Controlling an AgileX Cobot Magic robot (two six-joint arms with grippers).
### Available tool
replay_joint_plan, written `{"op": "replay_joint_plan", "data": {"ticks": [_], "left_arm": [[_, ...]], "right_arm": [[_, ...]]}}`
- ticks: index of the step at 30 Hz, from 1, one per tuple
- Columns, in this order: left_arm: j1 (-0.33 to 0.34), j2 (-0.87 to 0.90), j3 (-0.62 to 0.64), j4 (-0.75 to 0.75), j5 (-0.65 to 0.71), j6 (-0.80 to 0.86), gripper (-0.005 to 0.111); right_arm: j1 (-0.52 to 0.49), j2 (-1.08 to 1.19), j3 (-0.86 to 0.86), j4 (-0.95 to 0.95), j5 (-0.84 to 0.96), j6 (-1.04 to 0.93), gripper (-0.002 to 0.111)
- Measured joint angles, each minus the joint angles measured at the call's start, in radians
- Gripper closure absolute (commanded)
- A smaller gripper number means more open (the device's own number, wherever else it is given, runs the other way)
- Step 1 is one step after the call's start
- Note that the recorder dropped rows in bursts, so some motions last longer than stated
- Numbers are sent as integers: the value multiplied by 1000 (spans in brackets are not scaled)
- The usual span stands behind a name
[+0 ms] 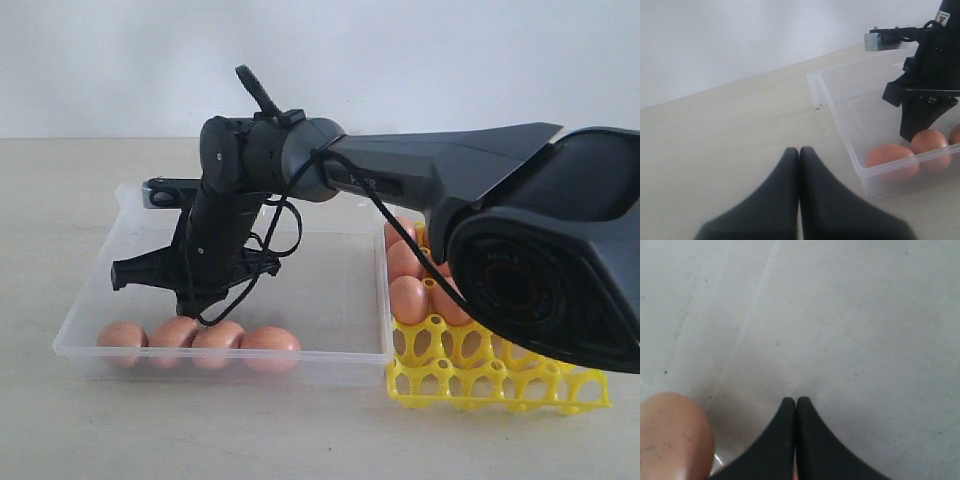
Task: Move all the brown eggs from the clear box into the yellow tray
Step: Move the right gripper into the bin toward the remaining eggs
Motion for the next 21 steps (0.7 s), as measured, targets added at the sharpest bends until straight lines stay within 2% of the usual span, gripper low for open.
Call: {"op": "replay_joint_plan", "data": {"ticks": [3,7,9,21], "left_arm": [[0,0,0,0,0,0,111],[0,0,0,0,0,0,111],[0,0,0,0,0,0,111],[0,0,0,0,0,0,111]], "right_arm": [[0,2,-31,-15,38,-171,93],[0,-4,-84,-31,105,-282,54],[0,-17,-112,-32,123,-296,43],[0,-45,-191,-48,290,-80,41]]}}
